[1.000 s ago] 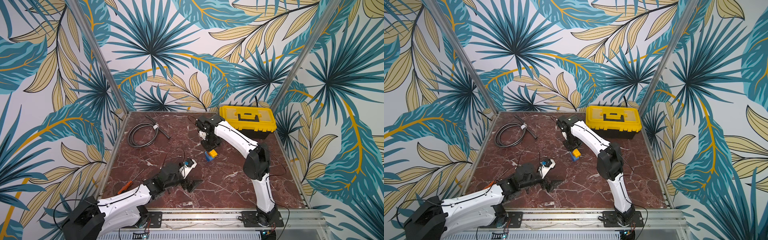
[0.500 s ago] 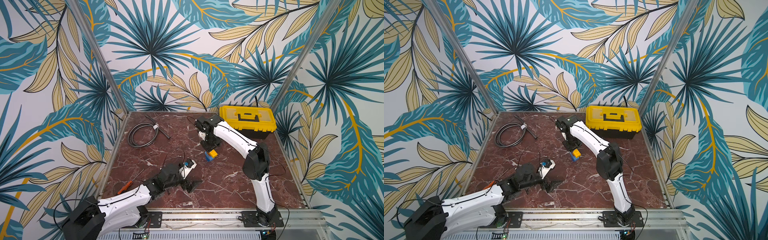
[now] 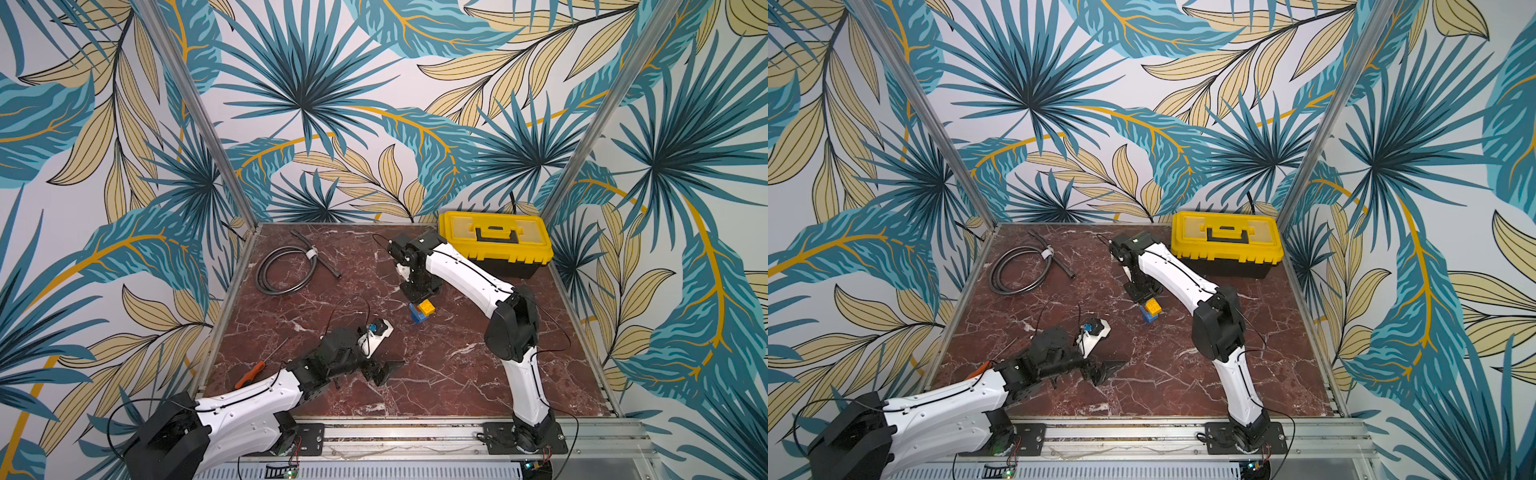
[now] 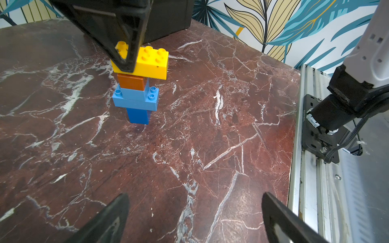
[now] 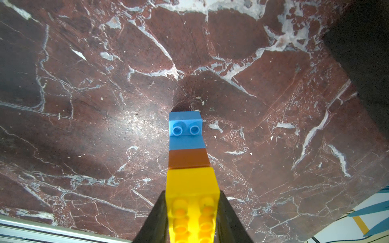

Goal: Assemble the letter f with lego
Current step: Assemble the lego brick with the lego brick.

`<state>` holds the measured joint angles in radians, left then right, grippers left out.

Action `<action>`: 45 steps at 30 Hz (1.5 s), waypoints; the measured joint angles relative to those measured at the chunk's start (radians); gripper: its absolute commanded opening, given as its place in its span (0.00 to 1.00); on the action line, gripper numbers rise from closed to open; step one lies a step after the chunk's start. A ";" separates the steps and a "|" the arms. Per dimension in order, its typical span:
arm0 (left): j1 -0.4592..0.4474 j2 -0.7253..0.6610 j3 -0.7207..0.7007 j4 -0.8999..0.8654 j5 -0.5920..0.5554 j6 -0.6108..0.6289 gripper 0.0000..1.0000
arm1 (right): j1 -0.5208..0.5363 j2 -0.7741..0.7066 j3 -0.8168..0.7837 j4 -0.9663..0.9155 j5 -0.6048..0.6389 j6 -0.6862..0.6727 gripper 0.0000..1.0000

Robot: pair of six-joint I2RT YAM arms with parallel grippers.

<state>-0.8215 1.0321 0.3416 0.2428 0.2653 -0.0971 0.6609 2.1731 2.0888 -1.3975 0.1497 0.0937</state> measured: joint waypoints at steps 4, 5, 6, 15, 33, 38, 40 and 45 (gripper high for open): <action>0.000 0.000 0.000 0.000 0.000 0.000 0.99 | 0.000 -0.008 -0.014 0.002 0.001 0.011 0.23; 0.000 0.000 0.000 0.000 0.000 0.000 0.99 | 0.001 -0.009 -0.018 0.002 0.003 0.015 0.23; 0.000 0.000 0.000 0.000 0.000 0.000 0.99 | 0.001 -0.009 -0.020 0.005 0.005 0.019 0.23; 0.000 0.000 0.000 0.000 0.000 0.000 0.99 | 0.003 -0.009 -0.023 0.005 0.011 0.030 0.23; 0.000 0.000 0.000 0.000 0.000 0.000 0.99 | 0.004 0.019 0.012 -0.029 0.006 0.037 0.23; 0.000 0.000 0.000 0.000 0.001 0.000 0.99 | 0.003 0.049 0.055 -0.060 0.000 0.038 0.21; 0.000 0.000 0.000 0.000 0.001 0.000 0.99 | 0.002 0.055 0.064 -0.067 -0.001 0.038 0.21; 0.000 0.000 0.000 0.000 0.001 0.000 0.99 | -0.001 0.059 0.069 -0.072 -0.005 0.038 0.19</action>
<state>-0.8215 1.0325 0.3416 0.2428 0.2661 -0.0967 0.6601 2.2322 2.1574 -1.4693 0.1444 0.1314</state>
